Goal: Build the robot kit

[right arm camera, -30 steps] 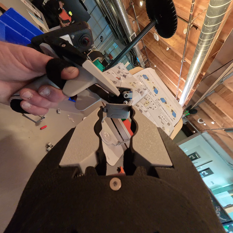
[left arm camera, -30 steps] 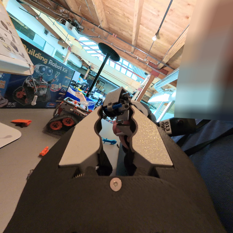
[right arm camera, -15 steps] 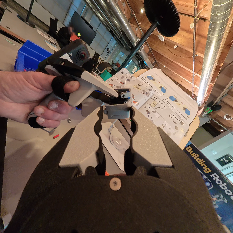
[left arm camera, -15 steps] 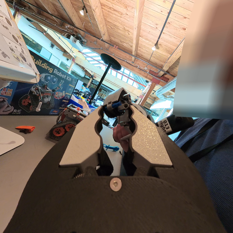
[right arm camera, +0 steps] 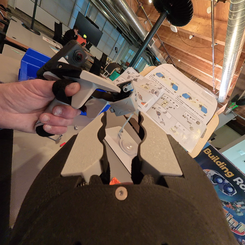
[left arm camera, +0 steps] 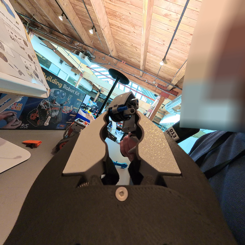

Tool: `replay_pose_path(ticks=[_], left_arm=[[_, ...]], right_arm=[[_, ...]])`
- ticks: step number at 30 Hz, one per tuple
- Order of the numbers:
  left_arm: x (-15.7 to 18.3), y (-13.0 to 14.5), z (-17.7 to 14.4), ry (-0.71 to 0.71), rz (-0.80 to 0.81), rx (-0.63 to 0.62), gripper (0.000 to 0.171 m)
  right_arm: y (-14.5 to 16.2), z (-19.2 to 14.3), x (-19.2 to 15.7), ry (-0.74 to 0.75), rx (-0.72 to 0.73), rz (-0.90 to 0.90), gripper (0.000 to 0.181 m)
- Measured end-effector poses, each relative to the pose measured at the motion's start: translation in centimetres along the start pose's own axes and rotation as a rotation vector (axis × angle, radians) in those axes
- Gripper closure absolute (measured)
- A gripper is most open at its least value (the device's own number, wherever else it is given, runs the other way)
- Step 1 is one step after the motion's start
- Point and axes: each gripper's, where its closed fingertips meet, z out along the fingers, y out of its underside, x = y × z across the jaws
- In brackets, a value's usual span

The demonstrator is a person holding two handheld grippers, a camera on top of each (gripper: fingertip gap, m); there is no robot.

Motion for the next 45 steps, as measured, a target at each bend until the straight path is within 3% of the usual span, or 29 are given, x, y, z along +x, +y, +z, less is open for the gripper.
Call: replay_pose_path(ticks=[23, 27, 34, 38, 42, 45], left_arm=[[0.0, 0.2, 0.3, 0.038, -0.015, 0.013, 0.138], [-0.4, 0.2, 0.1, -0.013, 0.096, -0.032, 0.138], [-0.2, 1.3, 0.4, -0.121, 0.454, -0.215, 0.139], [0.1, 2.4, 0.8, -0.143, 0.624, -0.331, 0.139], [0.2, 3.0, 1.0, -0.154, 0.713, -0.392, 0.139], [0.4, 3.0, 1.1, -0.147, 0.693, -0.376, 0.139]], right_arm=[[-0.2, 0.1, 0.3, -0.022, 0.005, 0.089, 0.136], [-0.9, -0.3, 1.0, -0.064, 0.047, 0.184, 0.138], [-2.4, -0.5, 2.4, -0.223, 0.142, 0.453, 0.144], [-2.2, -0.1, 1.8, -0.343, 0.103, 0.504, 0.145], [-1.6, 0.0, 0.9, -0.424, 0.065, 0.497, 0.152], [-1.8, -0.1, 1.0, -0.420, 0.088, 0.489, 0.153]])
